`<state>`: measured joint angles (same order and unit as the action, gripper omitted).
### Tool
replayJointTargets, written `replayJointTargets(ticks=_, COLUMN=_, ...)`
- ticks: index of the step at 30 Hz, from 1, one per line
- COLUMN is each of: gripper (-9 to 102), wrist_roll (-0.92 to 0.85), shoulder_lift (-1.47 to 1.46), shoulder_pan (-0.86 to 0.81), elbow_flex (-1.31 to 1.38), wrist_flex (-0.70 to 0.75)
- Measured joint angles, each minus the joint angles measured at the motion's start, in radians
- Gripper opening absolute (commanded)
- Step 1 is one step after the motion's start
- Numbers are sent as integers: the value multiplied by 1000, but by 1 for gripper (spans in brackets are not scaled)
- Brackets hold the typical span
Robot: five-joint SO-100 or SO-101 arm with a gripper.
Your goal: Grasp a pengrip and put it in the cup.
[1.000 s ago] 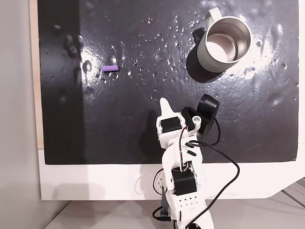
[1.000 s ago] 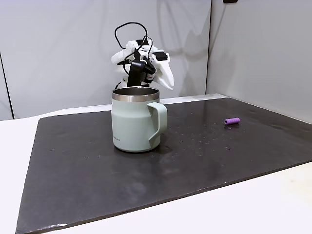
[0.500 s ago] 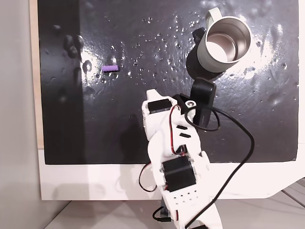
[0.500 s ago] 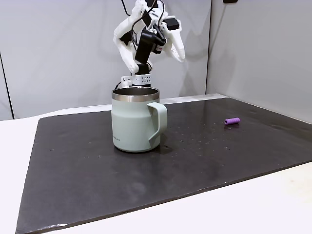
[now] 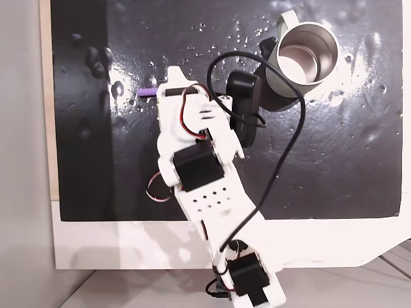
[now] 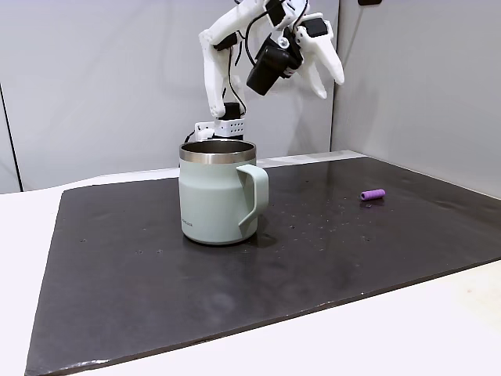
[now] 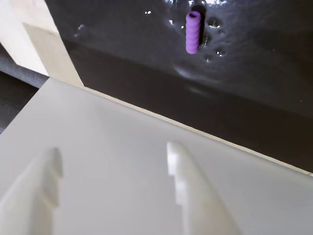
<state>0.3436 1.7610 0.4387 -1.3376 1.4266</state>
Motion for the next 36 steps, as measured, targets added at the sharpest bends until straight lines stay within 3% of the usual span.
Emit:
replayJointTargets(ticks=12, gripper=26, wrist_roll=135, shoulder_lift=-322, shoulder_pan=61, elbow_flex=20, wrist_flex=-2)
replayJointTargets(ticks=19, gripper=25, wrist_roll=161, shoulder_lift=-529, shoulder_pan=95, elbow_flex=310, wrist_flex=-9)
replayJointTargets(ticks=36, gripper=25, wrist_roll=173, shoulder_lift=-946, shoulder_pan=150, elbow_flex=621, wrist_flex=-6)
